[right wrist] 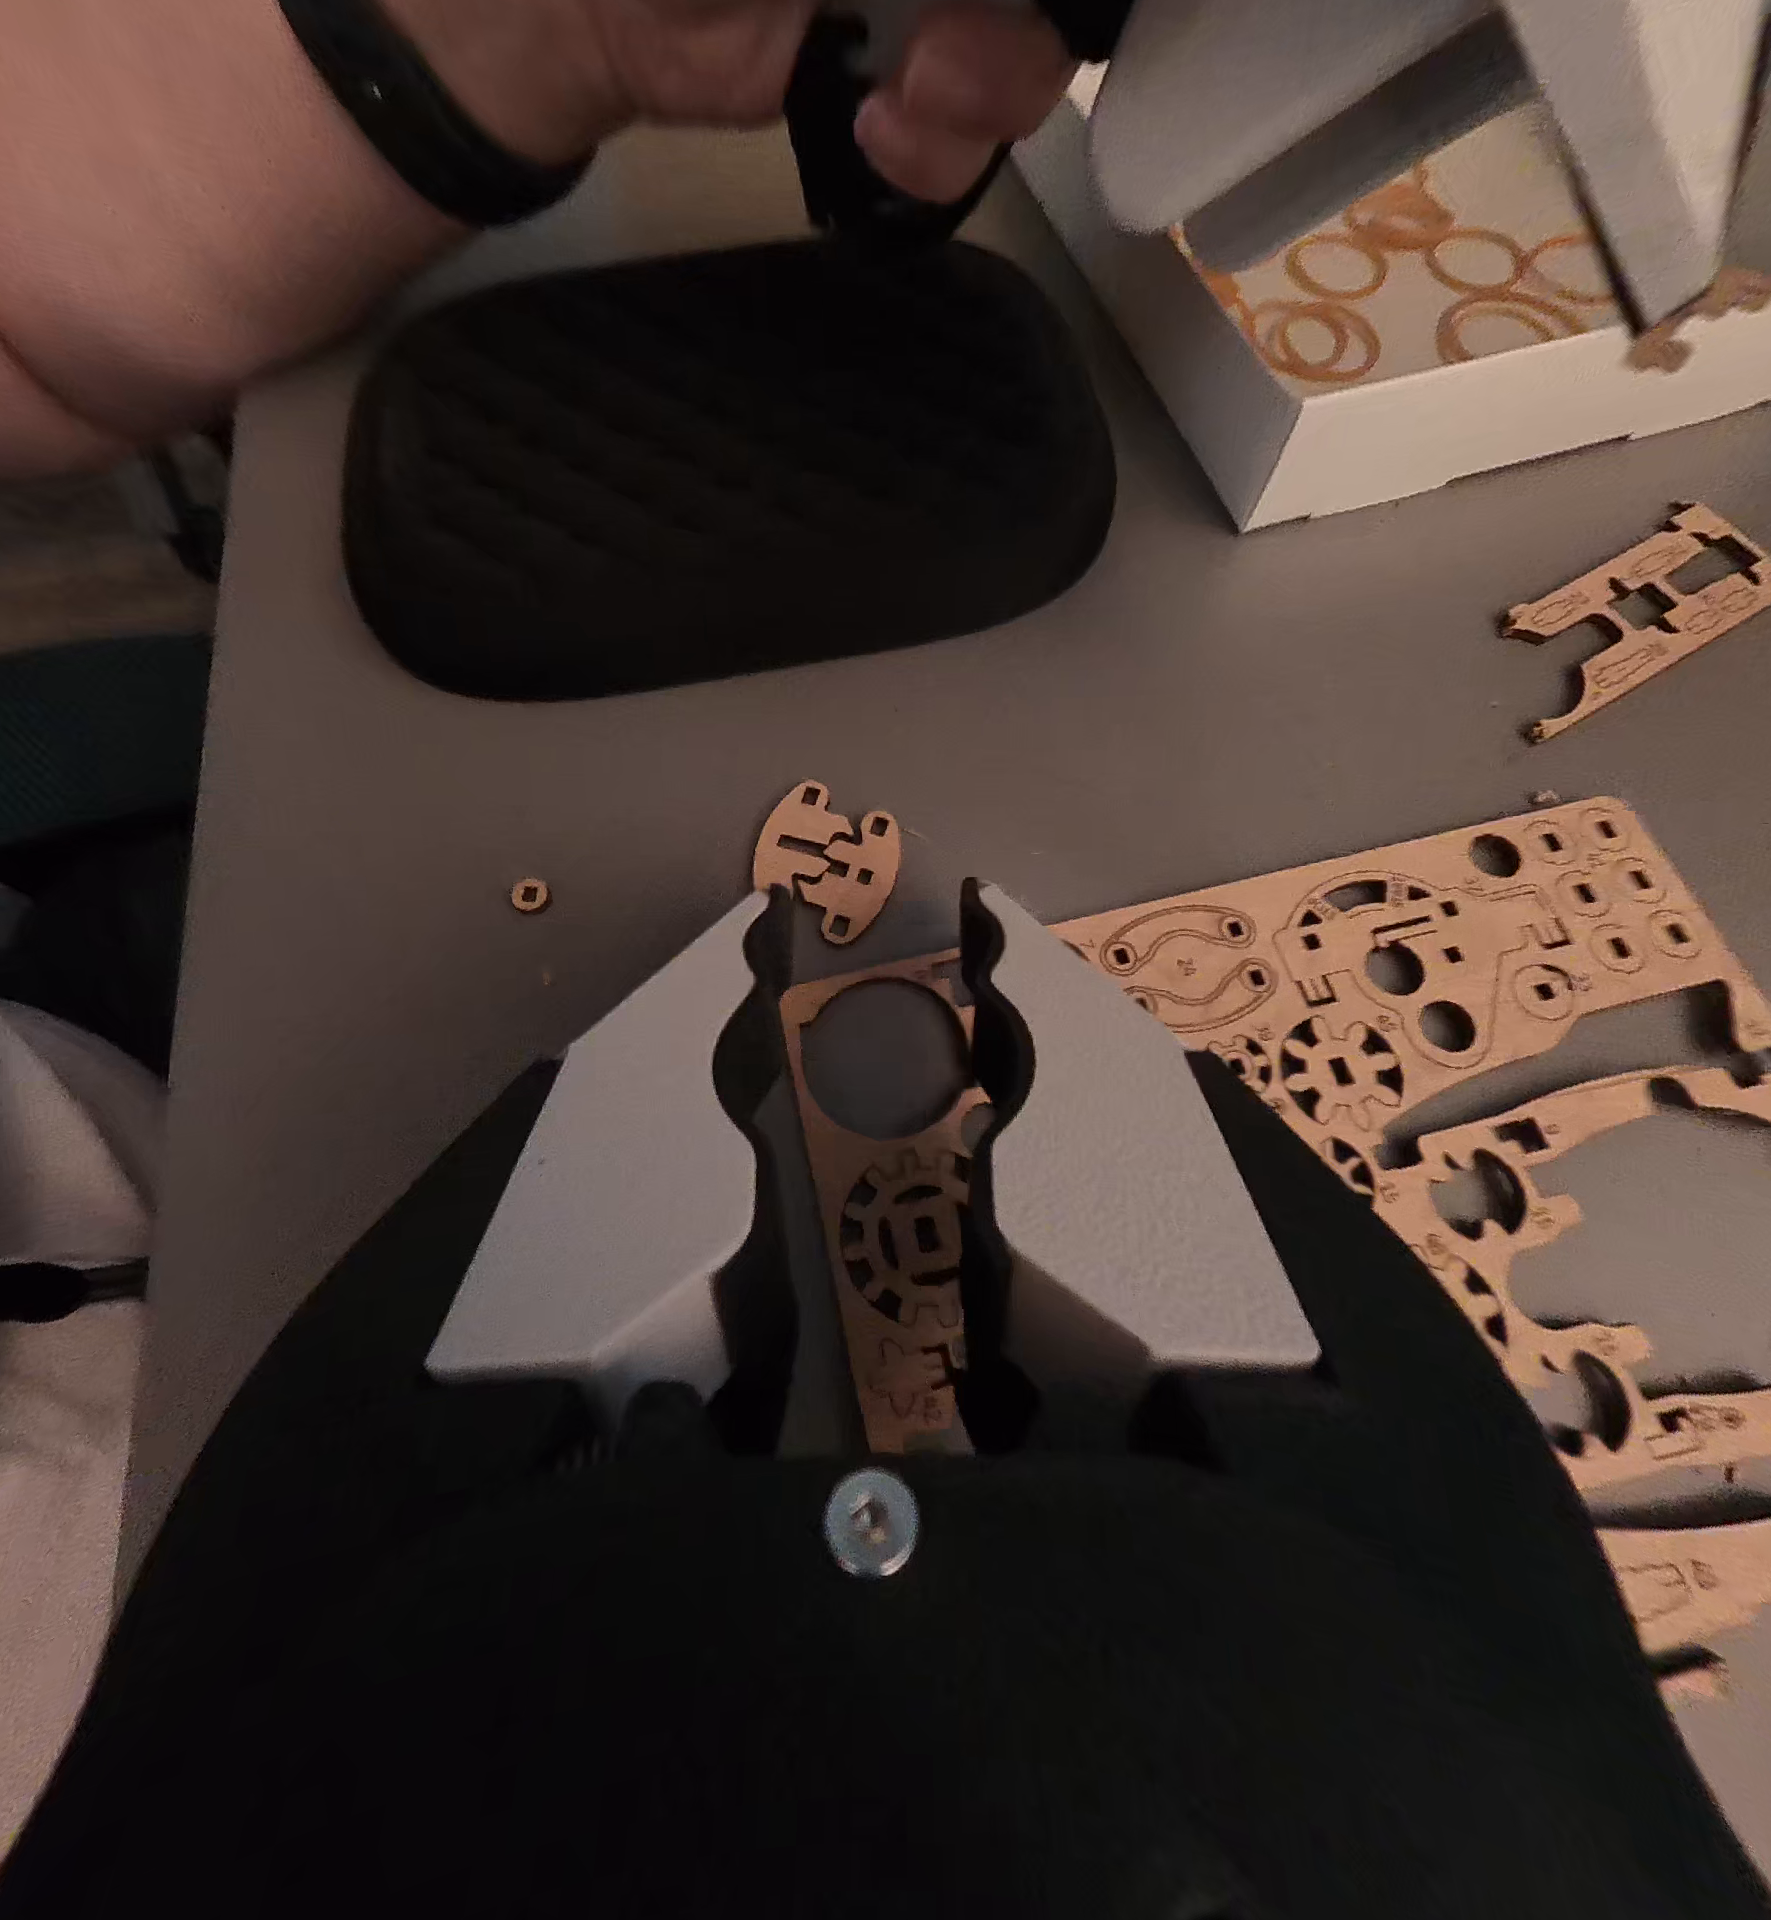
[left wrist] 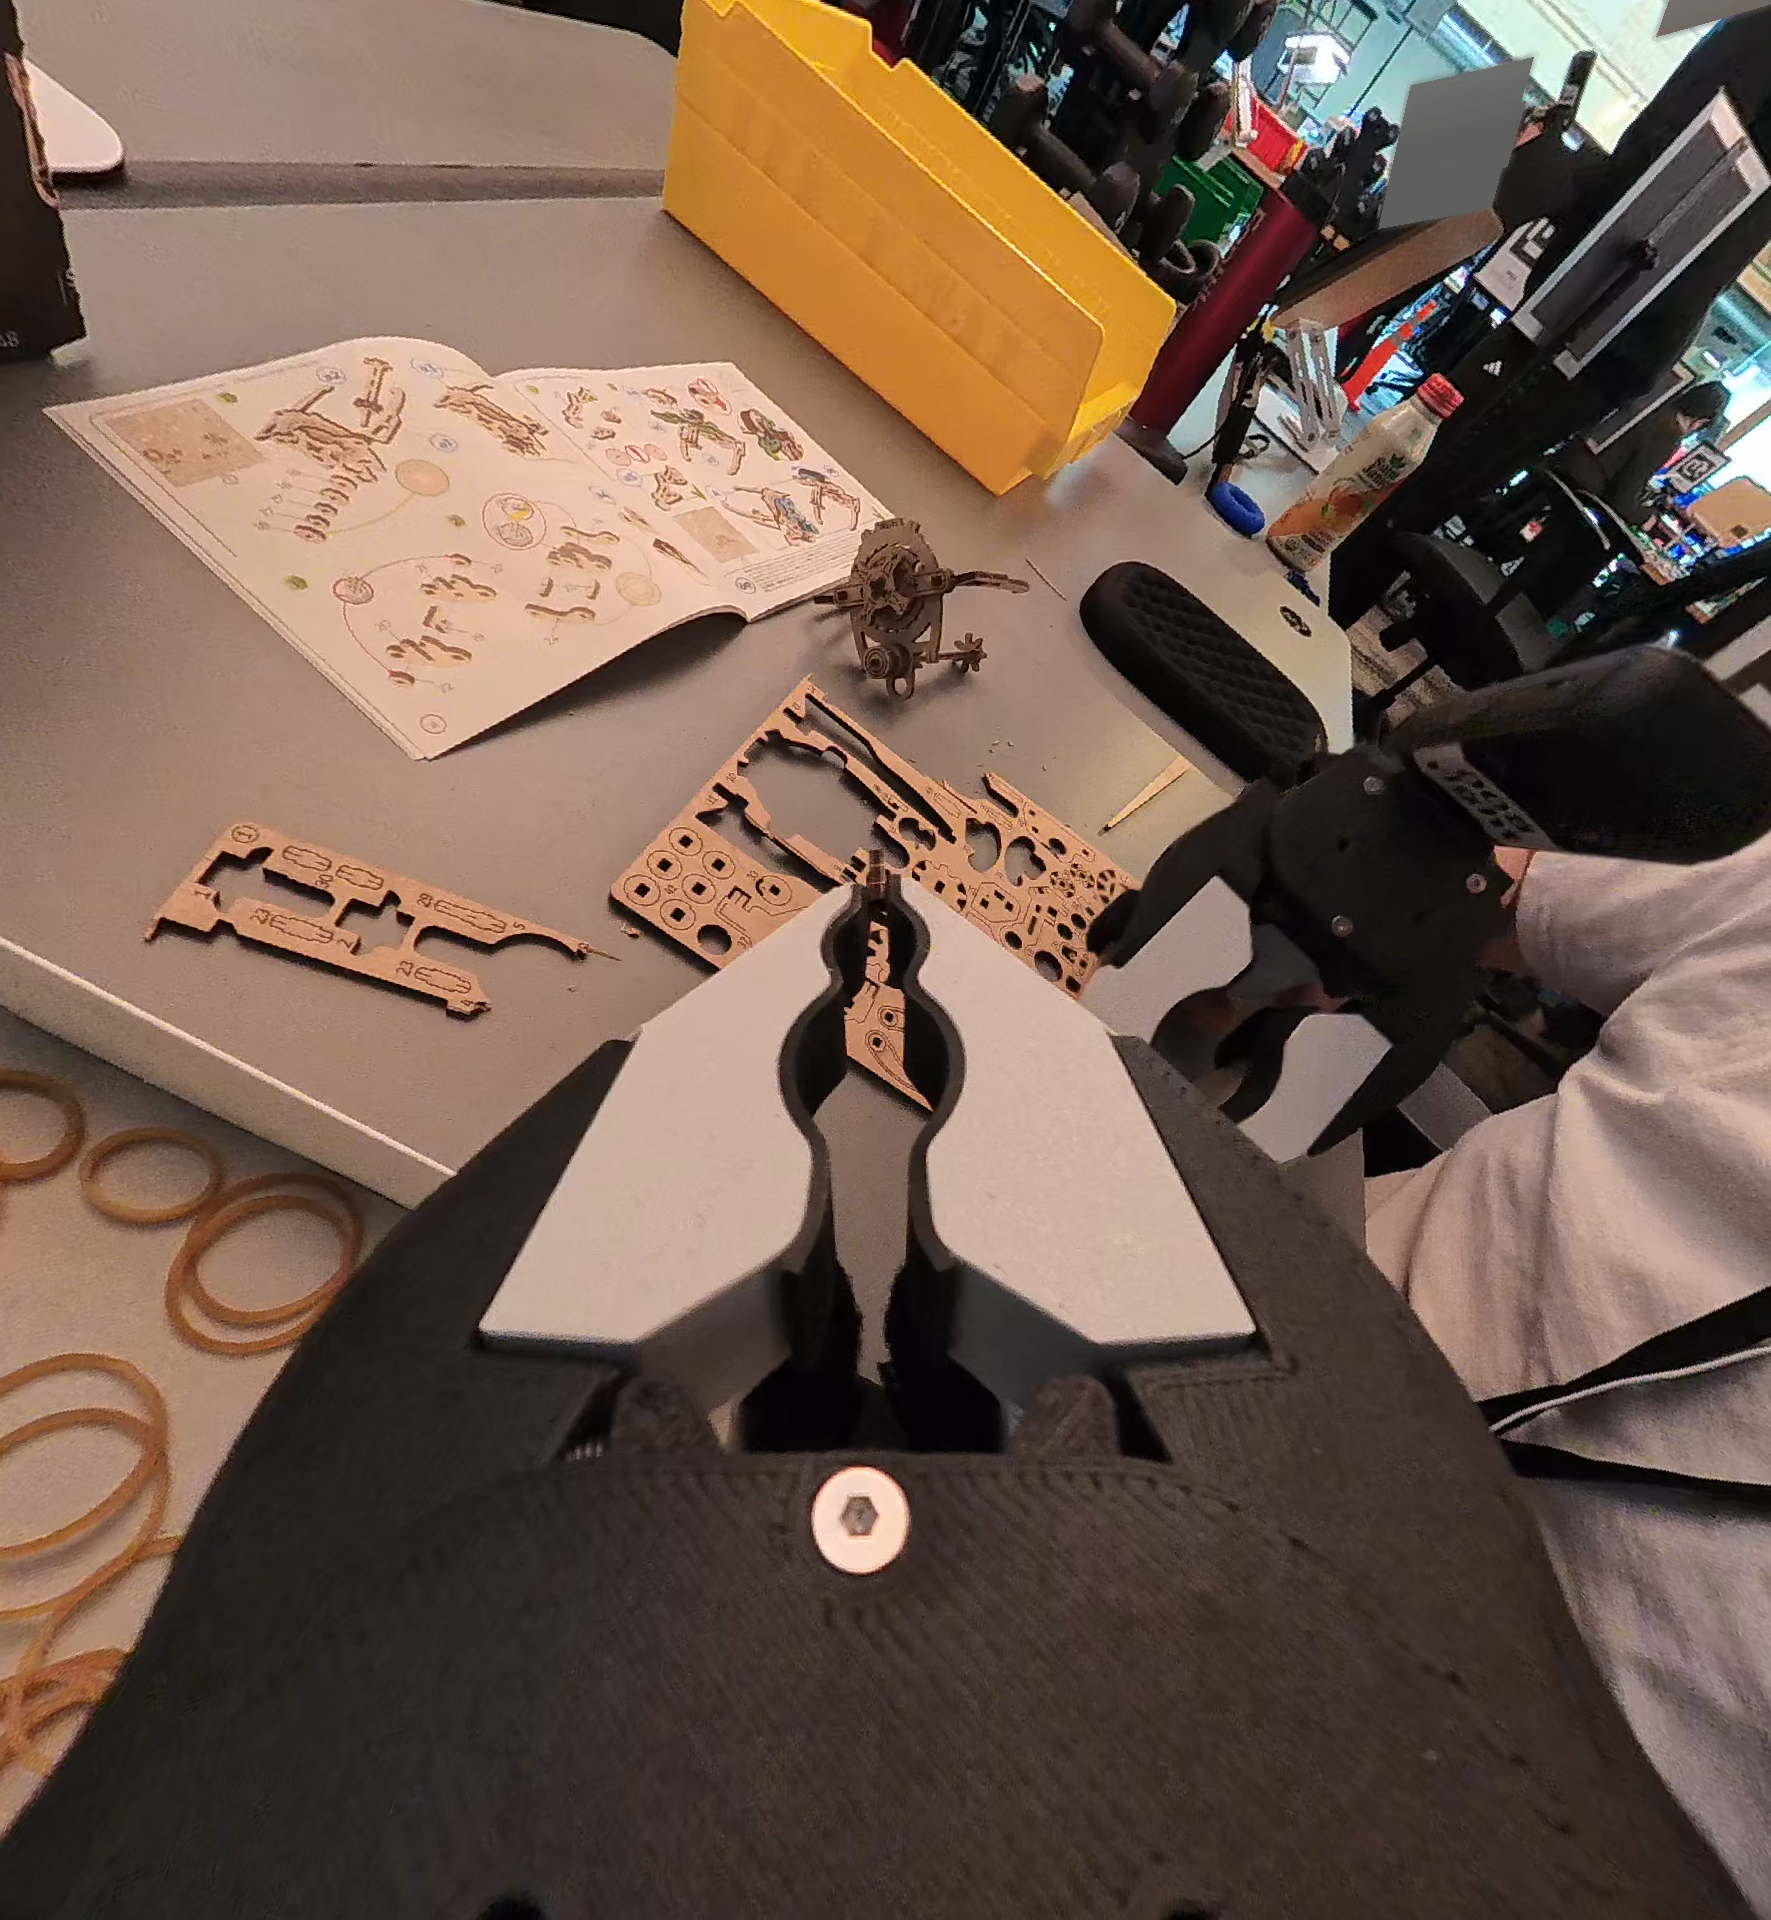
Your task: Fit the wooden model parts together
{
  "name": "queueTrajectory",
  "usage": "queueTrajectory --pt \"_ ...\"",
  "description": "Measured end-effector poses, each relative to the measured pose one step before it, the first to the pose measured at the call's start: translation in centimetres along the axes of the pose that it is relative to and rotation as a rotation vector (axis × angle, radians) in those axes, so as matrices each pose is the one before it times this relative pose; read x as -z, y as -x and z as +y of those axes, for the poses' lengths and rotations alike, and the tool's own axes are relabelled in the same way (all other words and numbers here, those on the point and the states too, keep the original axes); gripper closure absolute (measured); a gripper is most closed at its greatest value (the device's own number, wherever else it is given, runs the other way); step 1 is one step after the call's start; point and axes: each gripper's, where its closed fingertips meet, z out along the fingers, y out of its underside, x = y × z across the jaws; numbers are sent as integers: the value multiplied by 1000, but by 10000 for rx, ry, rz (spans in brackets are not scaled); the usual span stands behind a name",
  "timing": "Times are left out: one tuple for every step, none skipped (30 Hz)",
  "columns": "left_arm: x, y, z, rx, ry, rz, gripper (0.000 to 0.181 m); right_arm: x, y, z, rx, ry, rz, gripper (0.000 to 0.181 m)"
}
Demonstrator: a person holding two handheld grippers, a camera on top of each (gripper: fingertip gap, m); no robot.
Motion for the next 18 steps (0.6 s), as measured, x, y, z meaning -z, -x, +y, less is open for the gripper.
queueTrajectory --pt "12 -48 -58 12 -32 34 180 -253 86 202 -87 171 -85 150" --pt "8 -67 -58 12 -37 38 180 -199 -13 202 -59 177 -23 150" --pt "9 -60 -50 3 -21 33 180 -77 -171 -42 11 51 99 151" --pt "8 -56 -27 -9 -11 22 180 -108 -179 -24 -1 43 89 151" --pt "-11 -34 -13 -19 -4 8 180 -119 -142 32 -67 121 73 151" --pt "-19 -14 8 -18 9 -5 180 -113 57 18 -26 133 -33 151" --pt "-36 -16 17 -7 12 6 180 -90 106 -19 -8 99 -55 150" --pt "-32 -36 19 7 4 18 180 -78 293 -65 51 63 -161 150" --pt "-26 -46 1 10 -3 25 180 -128 389 -70 107 58 -200 149" --pt "-30 -41 8 7 2 18 180 -131 134 -72 111 43 -33 148" --pt "-28 -21 19 5 13 9 180 -66 3 -136 124 30 39 148" --pt "-19 -24 22 -1 8 6 180 -63 -7 -85 222 61 37 148" --pt "-14 -29 2 -4 5 4 180 -95 -9 -30 230 74 16 149" --pt "-18 -17 1 -9 9 2 180 -79 33 -61 87 32 -51 149" --pt "-1 -13 7 -13 11 -9 180 -74 9 0 -97 46 -96 149" --pt "4 17 -7 -9 1 -11 180 -52 36 21 -220 21 -165 150" --pt "18 5 -9 1 -13 -2 180 24 -87 -15 -178 -52 -101 151" --pt "20 7 -21 14 -12 8 180 68 -88 51 -23 -36 -73 161"
